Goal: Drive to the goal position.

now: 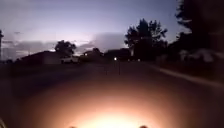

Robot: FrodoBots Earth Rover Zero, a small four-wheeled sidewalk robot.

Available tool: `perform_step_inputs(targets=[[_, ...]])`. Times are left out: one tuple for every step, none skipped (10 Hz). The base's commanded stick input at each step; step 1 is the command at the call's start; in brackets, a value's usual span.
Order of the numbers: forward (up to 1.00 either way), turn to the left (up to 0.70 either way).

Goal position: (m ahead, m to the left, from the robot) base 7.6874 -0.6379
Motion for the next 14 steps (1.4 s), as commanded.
perform_step_inputs(targets=[[0.70,0.00],[0.70,0.00],[0.70,0.00],[0.70,0.00],[0.70,0.00],[0.70,0.00],[0.70,0.00],[0.70,0.00],[0.70,0.00],[0.70,0.00],[0.70,0.00],[0.70,0.00],[0.70,0.00],[0.70,0.00]])
